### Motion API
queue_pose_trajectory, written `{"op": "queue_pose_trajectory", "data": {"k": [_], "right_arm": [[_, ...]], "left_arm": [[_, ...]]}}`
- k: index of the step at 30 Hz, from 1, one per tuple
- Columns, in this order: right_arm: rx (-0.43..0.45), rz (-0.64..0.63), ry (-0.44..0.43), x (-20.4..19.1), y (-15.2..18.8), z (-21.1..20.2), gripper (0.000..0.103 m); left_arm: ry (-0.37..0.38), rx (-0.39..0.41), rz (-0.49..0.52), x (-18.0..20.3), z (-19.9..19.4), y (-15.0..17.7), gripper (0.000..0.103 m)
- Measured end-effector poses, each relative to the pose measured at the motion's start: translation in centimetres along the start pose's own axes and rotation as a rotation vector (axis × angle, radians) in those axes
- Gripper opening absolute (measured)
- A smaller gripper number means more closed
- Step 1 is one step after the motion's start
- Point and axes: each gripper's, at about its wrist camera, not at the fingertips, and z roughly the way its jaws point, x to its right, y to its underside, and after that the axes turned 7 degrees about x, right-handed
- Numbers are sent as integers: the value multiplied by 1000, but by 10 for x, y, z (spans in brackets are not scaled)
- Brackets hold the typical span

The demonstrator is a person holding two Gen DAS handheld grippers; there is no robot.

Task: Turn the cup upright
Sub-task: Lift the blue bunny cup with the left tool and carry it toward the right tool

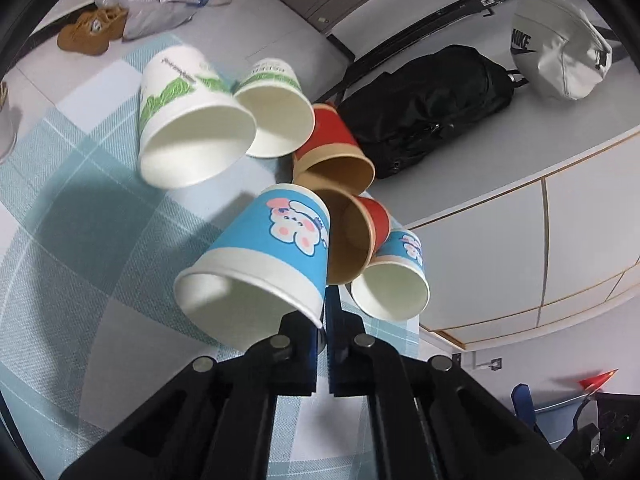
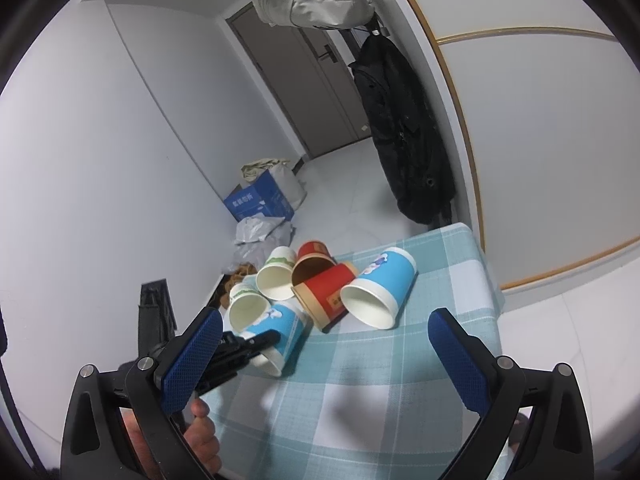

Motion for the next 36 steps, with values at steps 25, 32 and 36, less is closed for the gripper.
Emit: {"op": "queue_pose_trajectory", "data": {"k": [25,32,36], "right_arm": [[40,-58,31,-6,11,-11,103],[37,-89,51,-7,18,-15,103],[27,-109,61,-8,21,-15,103]], "left_arm": [[69,58,40,7,-78,57,0],[-9,10,30,-12,-56,77,0],[-3,-21,15,-16,-48,81,0]]}}
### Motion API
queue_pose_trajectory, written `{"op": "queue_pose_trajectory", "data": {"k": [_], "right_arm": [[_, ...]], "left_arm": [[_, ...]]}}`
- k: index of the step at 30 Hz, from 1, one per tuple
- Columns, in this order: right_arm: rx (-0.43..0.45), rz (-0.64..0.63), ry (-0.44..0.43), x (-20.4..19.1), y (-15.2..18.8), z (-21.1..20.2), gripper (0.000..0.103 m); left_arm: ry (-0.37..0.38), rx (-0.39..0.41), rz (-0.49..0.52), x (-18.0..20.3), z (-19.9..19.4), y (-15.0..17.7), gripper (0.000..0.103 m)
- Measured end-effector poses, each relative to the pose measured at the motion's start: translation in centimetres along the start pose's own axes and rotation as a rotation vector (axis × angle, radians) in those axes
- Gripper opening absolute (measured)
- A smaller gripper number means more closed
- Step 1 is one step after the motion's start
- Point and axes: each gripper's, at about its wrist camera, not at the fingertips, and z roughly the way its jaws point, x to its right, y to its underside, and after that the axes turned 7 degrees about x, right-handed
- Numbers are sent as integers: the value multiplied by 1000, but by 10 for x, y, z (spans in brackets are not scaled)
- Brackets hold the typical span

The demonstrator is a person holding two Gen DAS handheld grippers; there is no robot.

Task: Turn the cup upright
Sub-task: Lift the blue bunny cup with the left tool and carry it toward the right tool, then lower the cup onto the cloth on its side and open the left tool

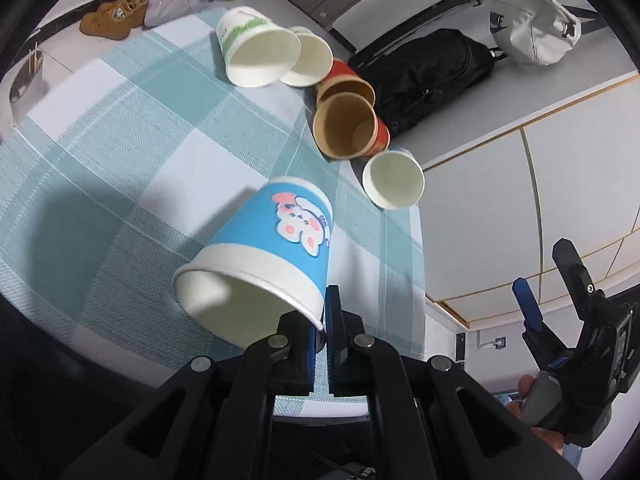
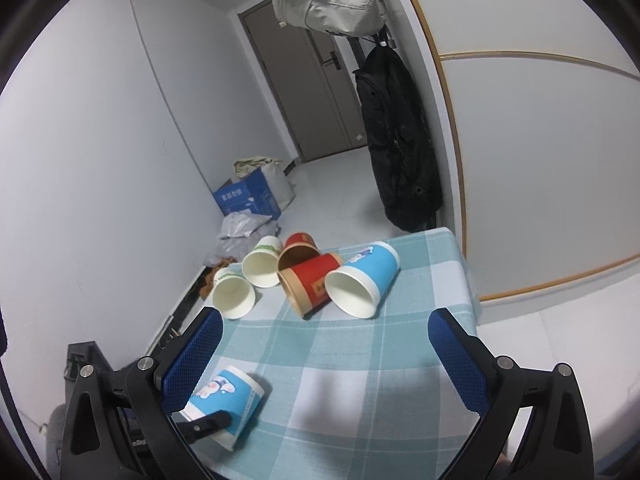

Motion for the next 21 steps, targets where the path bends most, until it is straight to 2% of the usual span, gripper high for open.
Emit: {"op": "queue_pose_trajectory", "data": {"k": [2,4,5,7,10,16,18,21], "right_arm": [[0,-1,3,1,1,-1,103],[-2,7,4,2,1,-1,103],[-3,11,4,3,0,-1,103],[-8,14,3,3,1,1,103],[-15,3,0,0,2,2,103],[-37,-20,-1,-4,6,7,103],[-44,-18,-4,-4,7,9,103],[-76,-14,-17,-4,11,15,103]], "left_arm": [[-12,-1,15,4,0,-2,1],[-35,-37,14,2,2,-3,14],[-38,-46,-2,-1,2,-3,17],[-34,-38,-22,-7,-2,-1,26],[-67,-17,-23,-9,-11,-1,41],[-100,-69,9,-2,-18,-1,43],[-158,-34,44,4,-33,0,43],[-156,16,93,14,-56,-3,43]]}}
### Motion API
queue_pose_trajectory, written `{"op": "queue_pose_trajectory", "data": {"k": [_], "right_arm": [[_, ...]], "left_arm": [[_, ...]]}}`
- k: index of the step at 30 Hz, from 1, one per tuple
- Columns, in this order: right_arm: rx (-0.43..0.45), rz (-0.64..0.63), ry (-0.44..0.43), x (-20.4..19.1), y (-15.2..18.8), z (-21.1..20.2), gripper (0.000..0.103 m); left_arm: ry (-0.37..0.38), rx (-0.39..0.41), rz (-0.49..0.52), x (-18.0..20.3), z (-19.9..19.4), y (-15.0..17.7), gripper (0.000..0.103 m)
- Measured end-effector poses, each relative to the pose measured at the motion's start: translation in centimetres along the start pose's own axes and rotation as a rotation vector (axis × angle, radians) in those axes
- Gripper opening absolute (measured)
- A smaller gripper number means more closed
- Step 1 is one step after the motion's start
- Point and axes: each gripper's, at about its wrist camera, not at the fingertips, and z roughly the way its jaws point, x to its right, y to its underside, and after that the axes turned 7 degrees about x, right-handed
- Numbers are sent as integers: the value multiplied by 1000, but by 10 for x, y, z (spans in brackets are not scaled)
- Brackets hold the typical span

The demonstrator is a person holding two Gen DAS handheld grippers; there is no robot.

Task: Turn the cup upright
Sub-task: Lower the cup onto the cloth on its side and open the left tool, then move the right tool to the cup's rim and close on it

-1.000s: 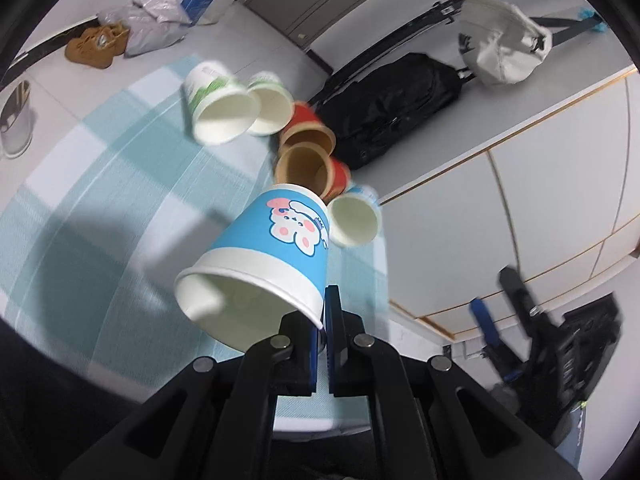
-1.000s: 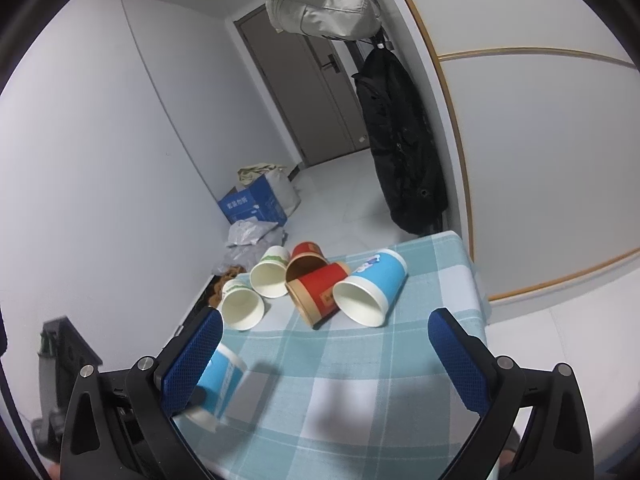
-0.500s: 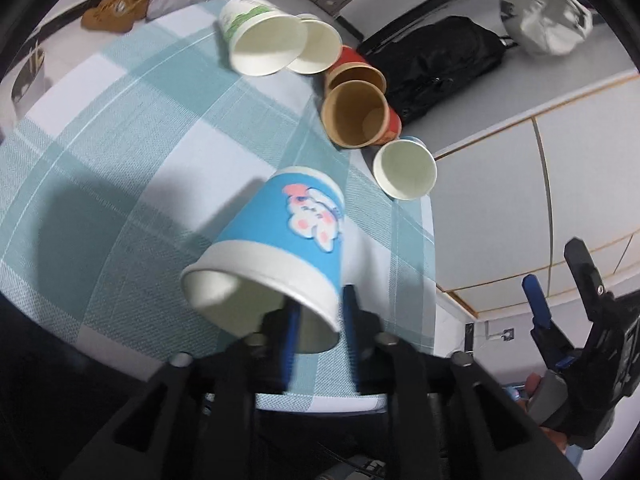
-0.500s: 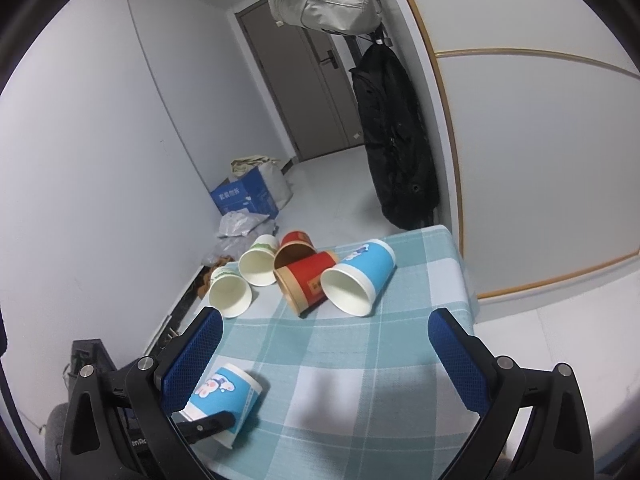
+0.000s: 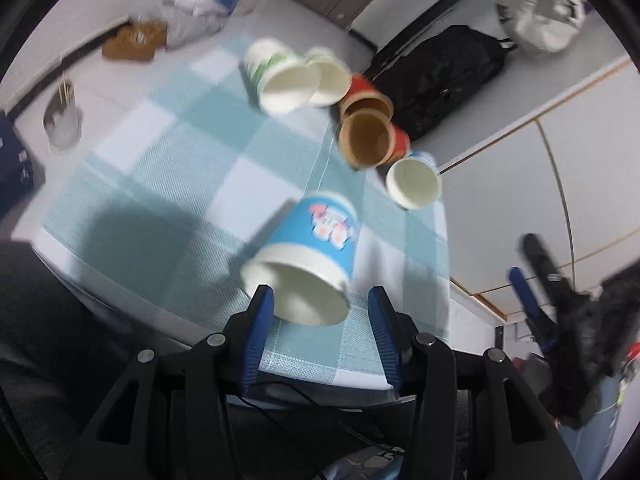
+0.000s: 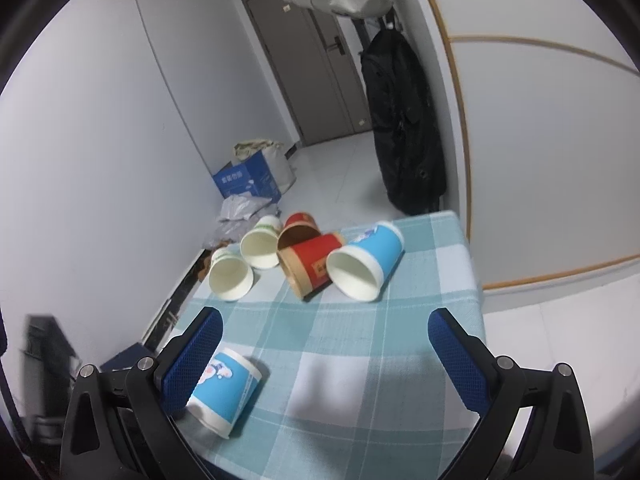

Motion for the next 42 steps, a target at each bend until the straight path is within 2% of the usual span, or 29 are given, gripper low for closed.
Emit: {"op": "queue_pose_trajectory", "data": {"k": [2,4,6,8,12,17,20,21,22,24,27,30,31,32,34,38,42], "right_arm": [[-23,-6,-17,-3,3,3,103],[-49,-30,-35,-10,5,5,103],[-58,-77,-58,-24,7,5,103],[-59,-113,-79,-36,9,4,103],[-58,-159,-125,-56,12,2,103],[-95,-228,-155,-80,22,5,103],[-152,-297,-128,-92,33,11,96],[-179,-315,-122,-96,38,14,91],[-193,-322,-122,-97,41,16,89],[-227,-347,-113,-103,51,20,88],[-261,-403,-98,-114,67,25,87],[-279,-462,-87,-124,76,30,84],[-287,-488,-76,-127,79,34,83],[-294,-506,-65,-129,81,36,80],[-306,-546,-35,-134,87,43,67],[-328,-553,7,-135,94,58,55],[-323,-545,42,-134,97,64,32]], "left_arm": [[0,22,50,6,-13,-5,47],[-36,74,106,11,-26,-13,57],[-91,135,155,13,-34,-23,58],[-112,189,211,15,-41,-35,58],[-194,248,293,12,-37,-61,58],[-233,286,287,-5,-30,-78,58],[-243,312,314,-17,-26,-77,58],[-264,308,293,-23,-24,-78,58],[-253,296,256,-27,-24,-81,58],[-217,296,206,-32,-27,-87,58],[-230,324,184,-33,-32,-93,59],[-234,304,158,-35,-29,-95,68],[-240,300,158,-35,-28,-94,68],[-245,300,159,-35,-27,-94,68],[-246,297,158,-37,-27,-96,68],[-253,319,141,-43,-33,-98,68],[-238,352,158,-41,-38,-98,68]]}}
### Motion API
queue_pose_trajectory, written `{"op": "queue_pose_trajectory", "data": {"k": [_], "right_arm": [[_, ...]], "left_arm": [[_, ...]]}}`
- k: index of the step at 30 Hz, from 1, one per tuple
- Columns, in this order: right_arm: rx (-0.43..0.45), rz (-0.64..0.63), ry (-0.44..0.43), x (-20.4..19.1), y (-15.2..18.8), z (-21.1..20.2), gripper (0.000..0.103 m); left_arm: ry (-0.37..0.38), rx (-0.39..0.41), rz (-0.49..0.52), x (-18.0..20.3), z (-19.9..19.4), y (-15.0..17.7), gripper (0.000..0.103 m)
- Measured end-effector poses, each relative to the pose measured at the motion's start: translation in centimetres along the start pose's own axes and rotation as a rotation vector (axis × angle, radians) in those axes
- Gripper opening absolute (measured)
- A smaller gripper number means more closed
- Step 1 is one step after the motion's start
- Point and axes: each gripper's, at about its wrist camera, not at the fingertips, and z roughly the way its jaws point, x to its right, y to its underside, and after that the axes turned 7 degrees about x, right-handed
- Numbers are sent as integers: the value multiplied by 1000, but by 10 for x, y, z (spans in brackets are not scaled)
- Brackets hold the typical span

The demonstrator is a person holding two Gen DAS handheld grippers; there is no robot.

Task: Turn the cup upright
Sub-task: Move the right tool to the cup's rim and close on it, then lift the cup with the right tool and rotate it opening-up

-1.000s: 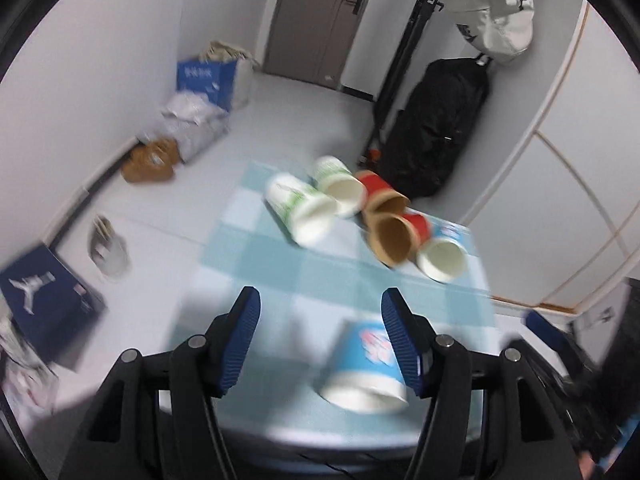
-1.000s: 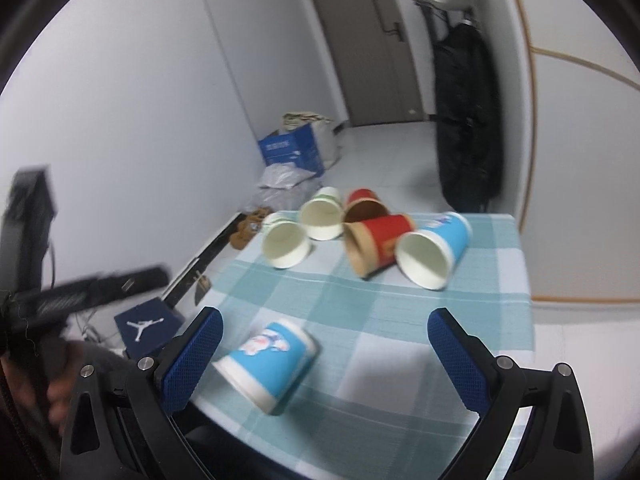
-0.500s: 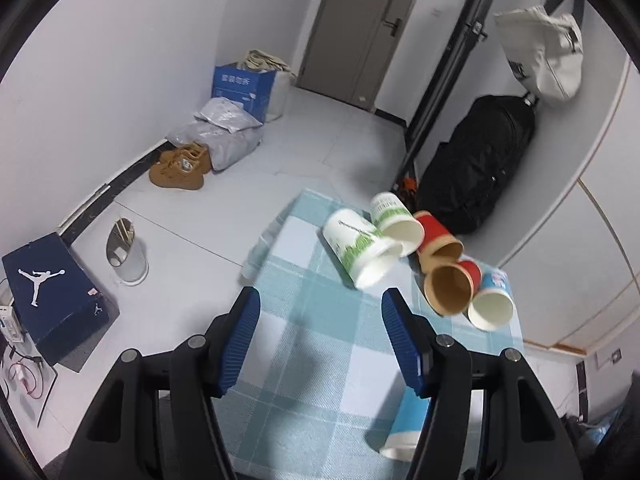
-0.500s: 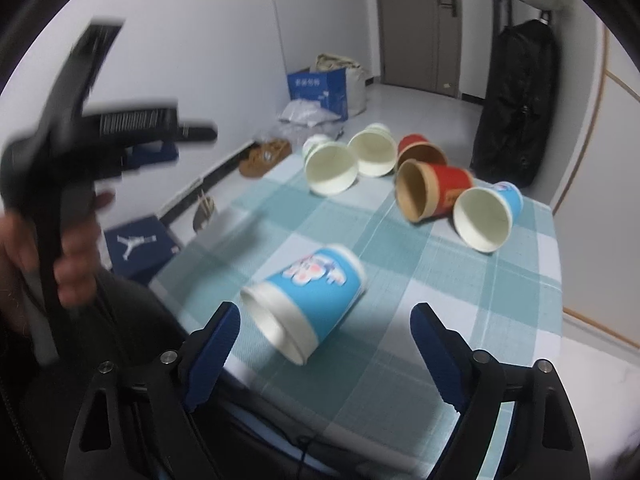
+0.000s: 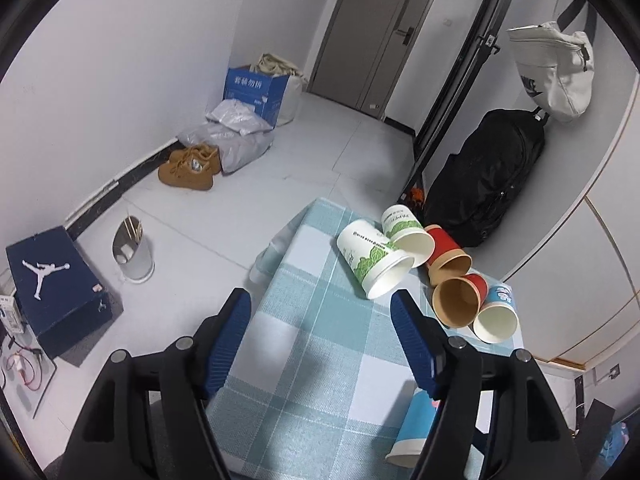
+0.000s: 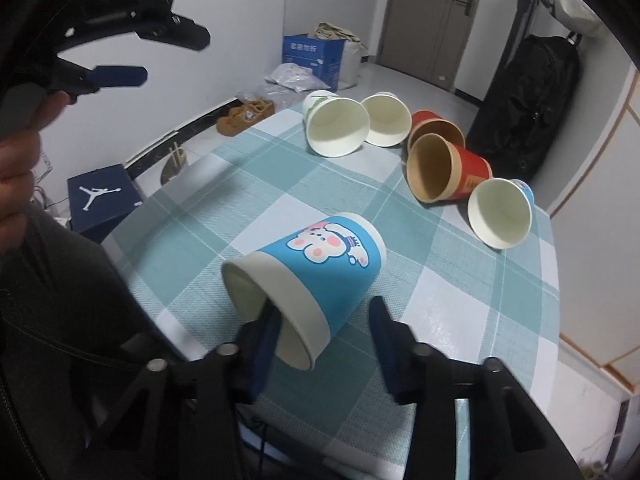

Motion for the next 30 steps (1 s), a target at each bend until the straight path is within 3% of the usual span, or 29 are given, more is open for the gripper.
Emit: {"op": "queue_pose_trajectory", "data": {"k": [7,22,30], "right_arm": [[-12,38,29,7,1,2,2],[-2,123,-15,21,-6,-10,2],[-41,222,-119,36,-8,-11,2]], "left_arm": [[10,-14,1,1,3,1,68],[40,-35,1,3,3,4,68],[65,-50,-14,2,5,4,68]]}}
